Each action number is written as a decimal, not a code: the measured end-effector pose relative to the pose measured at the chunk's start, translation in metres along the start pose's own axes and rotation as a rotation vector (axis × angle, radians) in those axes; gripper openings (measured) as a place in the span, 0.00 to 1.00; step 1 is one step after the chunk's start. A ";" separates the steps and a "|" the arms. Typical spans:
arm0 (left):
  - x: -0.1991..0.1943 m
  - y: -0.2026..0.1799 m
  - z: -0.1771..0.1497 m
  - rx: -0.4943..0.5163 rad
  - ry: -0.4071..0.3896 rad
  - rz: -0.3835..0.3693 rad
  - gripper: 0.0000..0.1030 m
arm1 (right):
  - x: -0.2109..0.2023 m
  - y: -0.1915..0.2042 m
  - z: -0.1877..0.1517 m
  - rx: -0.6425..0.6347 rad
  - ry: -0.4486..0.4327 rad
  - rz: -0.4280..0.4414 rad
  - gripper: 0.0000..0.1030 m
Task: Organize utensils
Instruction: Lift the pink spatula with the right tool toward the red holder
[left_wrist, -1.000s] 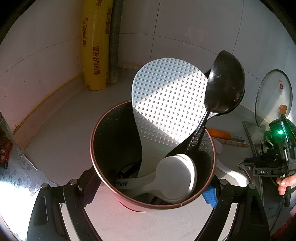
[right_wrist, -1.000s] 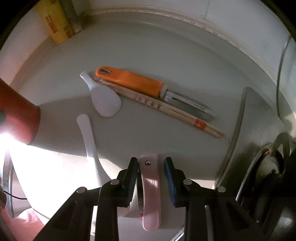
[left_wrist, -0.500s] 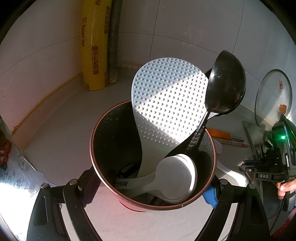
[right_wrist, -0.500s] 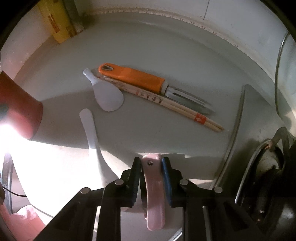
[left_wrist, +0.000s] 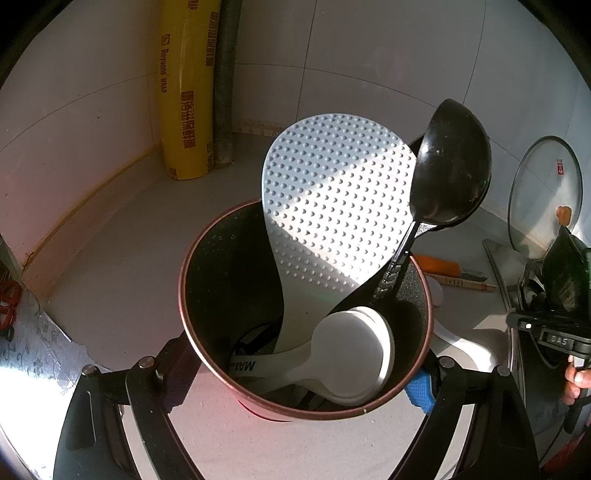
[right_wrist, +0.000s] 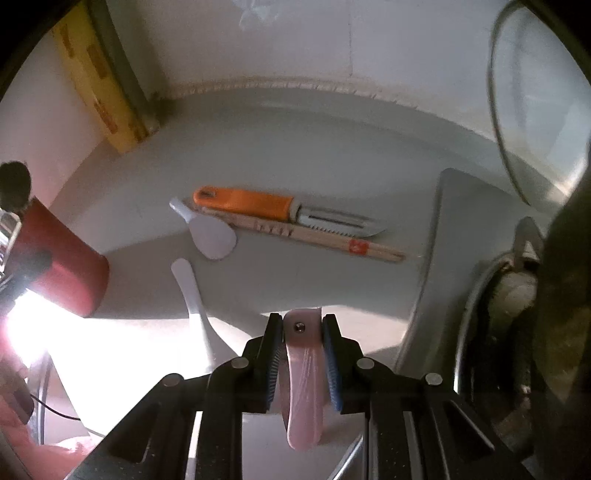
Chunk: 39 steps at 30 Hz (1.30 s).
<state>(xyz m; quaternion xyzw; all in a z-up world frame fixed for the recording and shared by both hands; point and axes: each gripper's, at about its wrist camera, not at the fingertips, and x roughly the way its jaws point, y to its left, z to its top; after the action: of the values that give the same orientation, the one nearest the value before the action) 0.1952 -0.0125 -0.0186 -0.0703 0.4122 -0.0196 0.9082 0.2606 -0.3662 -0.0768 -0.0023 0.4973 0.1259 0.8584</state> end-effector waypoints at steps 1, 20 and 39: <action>0.000 0.000 0.000 0.000 0.000 0.000 0.89 | -0.003 -0.002 -0.004 0.009 -0.016 0.004 0.23; 0.003 0.000 -0.001 0.000 0.014 0.005 0.89 | -0.055 0.001 -0.041 0.064 -0.180 0.030 0.23; 0.004 0.000 -0.001 -0.003 0.013 0.002 0.89 | -0.091 0.014 -0.026 0.023 -0.264 0.032 0.23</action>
<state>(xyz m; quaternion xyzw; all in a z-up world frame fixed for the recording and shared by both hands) 0.1972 -0.0126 -0.0218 -0.0710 0.4181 -0.0186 0.9054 0.1922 -0.3755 -0.0107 0.0323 0.3814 0.1330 0.9142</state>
